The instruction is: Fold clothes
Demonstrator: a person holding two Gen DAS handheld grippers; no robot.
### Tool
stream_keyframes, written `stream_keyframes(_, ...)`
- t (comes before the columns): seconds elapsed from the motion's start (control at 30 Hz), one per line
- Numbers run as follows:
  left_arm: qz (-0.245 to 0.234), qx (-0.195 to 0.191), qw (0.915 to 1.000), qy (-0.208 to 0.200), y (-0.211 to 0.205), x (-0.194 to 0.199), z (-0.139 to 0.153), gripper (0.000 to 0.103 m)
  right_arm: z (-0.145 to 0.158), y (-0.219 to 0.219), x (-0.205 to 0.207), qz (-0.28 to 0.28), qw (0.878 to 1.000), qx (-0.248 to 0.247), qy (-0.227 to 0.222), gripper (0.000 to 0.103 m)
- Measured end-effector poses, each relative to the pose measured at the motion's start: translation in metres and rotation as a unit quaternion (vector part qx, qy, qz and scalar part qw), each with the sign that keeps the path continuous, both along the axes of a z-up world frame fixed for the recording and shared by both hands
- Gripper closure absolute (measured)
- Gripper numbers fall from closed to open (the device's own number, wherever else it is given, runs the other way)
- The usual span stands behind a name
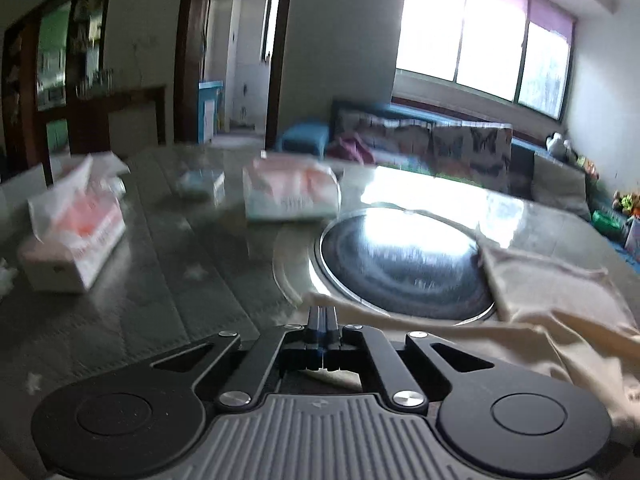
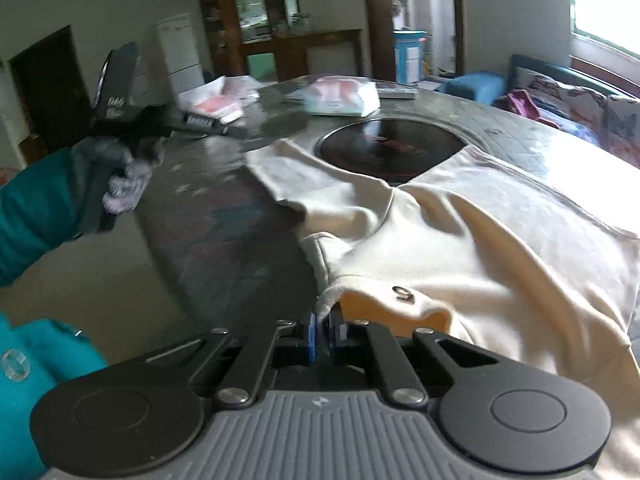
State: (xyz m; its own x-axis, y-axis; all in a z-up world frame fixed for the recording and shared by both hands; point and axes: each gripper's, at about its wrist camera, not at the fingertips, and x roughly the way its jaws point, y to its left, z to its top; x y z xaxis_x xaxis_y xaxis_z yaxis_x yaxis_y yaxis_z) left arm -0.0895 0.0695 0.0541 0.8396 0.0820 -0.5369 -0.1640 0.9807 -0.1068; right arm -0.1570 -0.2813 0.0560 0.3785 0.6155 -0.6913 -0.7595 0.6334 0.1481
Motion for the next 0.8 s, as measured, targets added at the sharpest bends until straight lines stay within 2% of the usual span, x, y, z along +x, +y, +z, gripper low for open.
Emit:
stream_keyframes(0.1, 0.008, -0.010, 0.9996, 0.025, 0.004, 0.006, -0.006, 0.102, -0.010, 0.002, -0.007, 0.020, 0.999, -0.022, 0.012, 0.096)
stream_keyframes(0.2, 0.005, -0.007, 0.9992, 0.038, 0.001, 0.010, -0.010, 0.096, -0.013, 0.000, -0.009, 0.020, 0.999, -0.028, 0.019, 0.093)
stream_keyframes(0.27, 0.002, 0.008, 0.9992, 0.039, -0.001, 0.012, -0.013, 0.074, -0.006, -0.005, -0.011, 0.020, 0.999, -0.023, 0.019, 0.088)
stream_keyframes(0.33, 0.000, 0.023, 0.9989, 0.040, -0.003, 0.014, -0.016, 0.059, 0.001, -0.011, -0.012, 0.017, 1.000, -0.018, 0.017, 0.083)
stream_keyframes(0.37, 0.001, 0.026, 0.9988, 0.042, -0.002, 0.016, -0.018, 0.058, 0.006, -0.015, -0.012, 0.013, 1.000, -0.017, 0.016, 0.082)
stream_keyframes(0.47, 0.008, 0.031, 0.9981, 0.052, 0.000, 0.024, -0.024, 0.058, 0.015, -0.028, -0.011, -0.013, 1.000, -0.005, 0.013, 0.074)
stream_keyframes(0.67, 0.015, 0.018, 0.9973, 0.070, 0.006, 0.038, -0.038, 0.059, 0.022, -0.052, -0.003, -0.089, 0.996, 0.013, 0.001, 0.071)
stream_keyframes(0.7, 0.013, 0.017, 0.9975, 0.067, 0.006, 0.038, -0.039, 0.063, 0.021, -0.057, -0.001, -0.101, 0.995, 0.015, 0.003, 0.071)
stream_keyframes(0.73, 0.011, 0.018, 0.9978, 0.062, 0.005, 0.037, -0.039, 0.080, 0.020, -0.060, 0.001, -0.109, 0.994, 0.015, 0.004, 0.071)
stream_keyframes(0.77, 0.010, 0.020, 0.9980, 0.058, 0.005, 0.037, -0.039, 0.094, 0.018, -0.062, 0.001, -0.113, 0.994, 0.013, 0.004, 0.071)
stream_keyframes(0.8, 0.009, 0.022, 0.9982, 0.054, 0.004, 0.036, -0.038, 0.097, 0.016, -0.064, 0.002, -0.116, 0.993, 0.010, 0.004, 0.071)
